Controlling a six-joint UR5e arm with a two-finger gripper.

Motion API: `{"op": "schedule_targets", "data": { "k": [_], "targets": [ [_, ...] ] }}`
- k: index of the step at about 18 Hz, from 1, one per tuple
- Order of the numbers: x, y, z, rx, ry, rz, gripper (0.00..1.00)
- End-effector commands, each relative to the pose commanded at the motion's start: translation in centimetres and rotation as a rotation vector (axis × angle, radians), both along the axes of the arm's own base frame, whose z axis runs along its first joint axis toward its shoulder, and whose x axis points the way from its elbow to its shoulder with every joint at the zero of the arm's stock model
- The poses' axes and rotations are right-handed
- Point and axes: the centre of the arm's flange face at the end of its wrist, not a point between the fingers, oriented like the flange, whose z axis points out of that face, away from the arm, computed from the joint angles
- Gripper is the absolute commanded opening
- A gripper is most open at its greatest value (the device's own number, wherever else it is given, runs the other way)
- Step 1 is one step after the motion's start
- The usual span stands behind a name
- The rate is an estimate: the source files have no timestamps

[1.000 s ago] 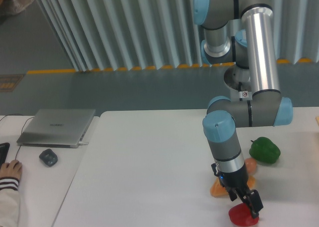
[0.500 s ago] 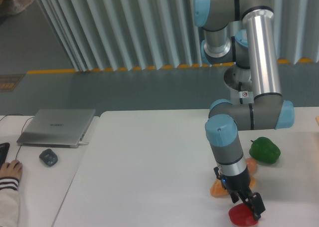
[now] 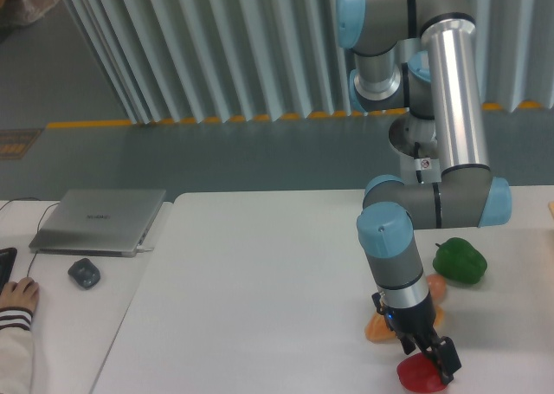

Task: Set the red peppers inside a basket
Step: 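Close the gripper around the red bell pepper, then lift the red pepper and carry it away past the green pepper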

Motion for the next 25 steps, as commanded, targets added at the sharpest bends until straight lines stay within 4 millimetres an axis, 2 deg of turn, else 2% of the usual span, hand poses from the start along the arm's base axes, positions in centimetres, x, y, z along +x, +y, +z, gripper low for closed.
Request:
{"op": "schedule_targets", "data": {
  "k": [2, 4, 5, 6, 12, 15, 16, 19, 21, 25],
  "targets": [
    [-0.1, -0.1, -0.1, -0.008, 0.009, 0.004, 0.72],
    [-0.1, -0.2, -0.1, -0.011, 0.011, 0.007, 0.62],
    [-0.1, -0.2, 0.0, -0.010, 0.012, 0.007, 0.60],
    [-0.1, -0.2, 0.0, -0.009, 0.012, 0.010, 0.53],
    [-0.1, -0.2, 0.6, 0.003, 0.012, 0.022, 0.49],
    [-0.1, -0.5, 1.8, 0.024, 0.014, 0.038, 0.48],
    [-0.7, -0.9, 2.6, 0.052, -0.003, 0.066, 0.48],
    [-0.6, -1.2, 2.7, 0.069, -0.029, 0.075, 0.48],
    [-0.6, -1.2, 2.9, 0.068, -0.028, 0.074, 0.42],
    [-0.9, -3.2, 4.3, 0.076, -0.031, 0.093, 0.42]
  ]
}}
